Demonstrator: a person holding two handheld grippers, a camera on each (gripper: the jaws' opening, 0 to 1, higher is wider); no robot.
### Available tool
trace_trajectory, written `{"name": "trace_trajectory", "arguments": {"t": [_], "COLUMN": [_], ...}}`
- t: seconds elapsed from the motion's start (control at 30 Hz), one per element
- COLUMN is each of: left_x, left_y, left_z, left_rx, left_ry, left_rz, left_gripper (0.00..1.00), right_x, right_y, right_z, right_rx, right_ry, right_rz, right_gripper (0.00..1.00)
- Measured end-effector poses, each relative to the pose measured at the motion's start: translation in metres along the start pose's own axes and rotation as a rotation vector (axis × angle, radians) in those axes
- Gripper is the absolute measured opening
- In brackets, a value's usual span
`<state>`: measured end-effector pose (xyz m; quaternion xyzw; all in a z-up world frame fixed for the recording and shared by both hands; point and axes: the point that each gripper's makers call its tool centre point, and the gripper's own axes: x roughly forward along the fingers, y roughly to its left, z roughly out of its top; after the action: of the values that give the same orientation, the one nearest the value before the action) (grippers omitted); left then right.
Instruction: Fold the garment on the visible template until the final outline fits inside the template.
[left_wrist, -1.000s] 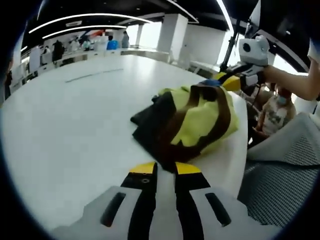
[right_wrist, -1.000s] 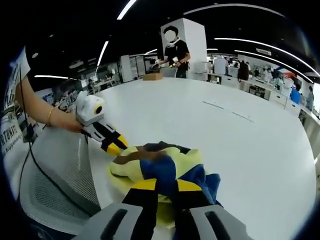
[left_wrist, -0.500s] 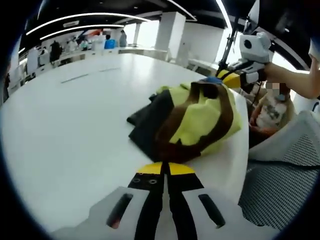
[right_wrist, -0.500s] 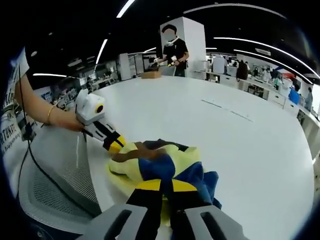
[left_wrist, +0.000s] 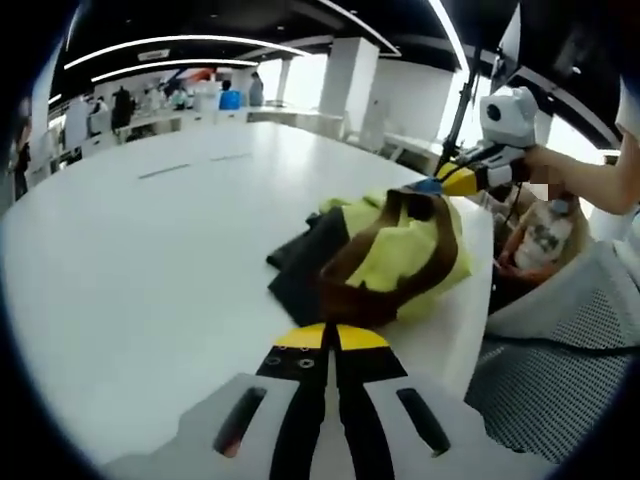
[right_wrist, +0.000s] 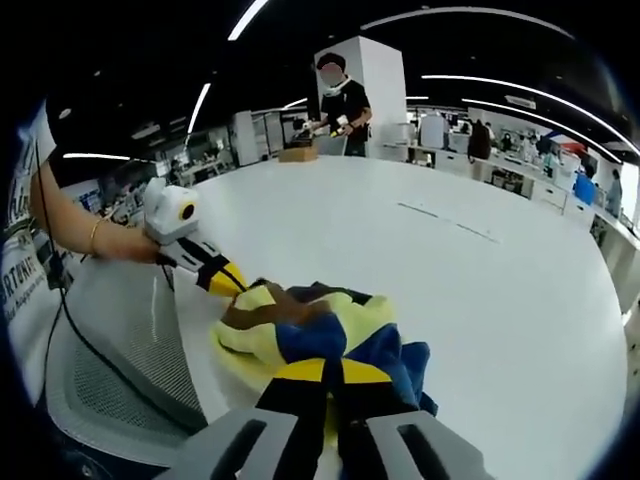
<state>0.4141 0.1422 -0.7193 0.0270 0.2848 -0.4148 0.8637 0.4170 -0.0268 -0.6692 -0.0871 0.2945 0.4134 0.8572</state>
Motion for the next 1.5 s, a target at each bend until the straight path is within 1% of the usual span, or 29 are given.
{"name": "trace_trajectory", "arguments": {"t": [0.17,0.27,0.43,0.63,0.73,0.87,1.03,1.13,1.23,1.3,1.37,1.4,1.5], "left_x": [-0.011,-0.019,-0.03,-0.038,-0.039,-0.04,-0.036,-0.034,-0.034,-0.034,-0.033,-0.033,-0.031], "left_y": [0.002,0.005,0.01,0.011,0.012,0.013,0.019,0.022,0.026,0.028,0.029,0.029,0.031], "left_z": [0.017,0.035,0.06,0.083,0.091,0.109,0.128,0.138,0.152,0.161,0.169,0.171,0.184], "left_rx": [-0.005,0.012,0.02,0.034,0.034,0.05,0.034,0.023,0.009,-0.01,0.003,0.006,0.022], "left_ry": [-0.049,-0.089,-0.146,-0.195,-0.208,-0.245,-0.271,-0.289,-0.317,-0.342,-0.352,-0.355,-0.367], "left_rz": [0.014,0.031,0.054,0.064,0.066,0.072,0.087,0.095,0.099,0.103,0.112,0.115,0.125], "left_gripper": [0.0,0.0,0.0,0.0,0.0,0.0,0.0,0.0,0.0,0.0,0.0,0.0,0.0], "right_x": [-0.006,-0.009,-0.015,-0.021,-0.023,-0.026,-0.028,-0.029,-0.031,-0.03,-0.03,-0.029,-0.028], "right_y": [-0.002,-0.006,-0.011,-0.018,-0.021,-0.027,-0.037,-0.042,-0.05,-0.056,-0.059,-0.06,-0.066], "right_z": [0.01,0.018,0.031,0.041,0.046,0.053,0.062,0.067,0.073,0.076,0.081,0.082,0.09], "right_rx": [-0.013,-0.031,-0.029,-0.039,-0.051,-0.064,-0.087,-0.095,-0.108,-0.101,-0.103,-0.101,-0.103], "right_ry": [-0.029,-0.05,-0.081,-0.117,-0.126,-0.138,-0.134,-0.141,-0.148,-0.141,-0.146,-0.148,-0.153], "right_rz": [-0.014,-0.029,-0.046,-0.075,-0.091,-0.113,-0.158,-0.172,-0.203,-0.223,-0.241,-0.246,-0.265], "right_gripper": [0.0,0.0,0.0,0.0,0.0,0.0,0.0,0.0,0.0,0.0,0.0,0.0,0.0]}}
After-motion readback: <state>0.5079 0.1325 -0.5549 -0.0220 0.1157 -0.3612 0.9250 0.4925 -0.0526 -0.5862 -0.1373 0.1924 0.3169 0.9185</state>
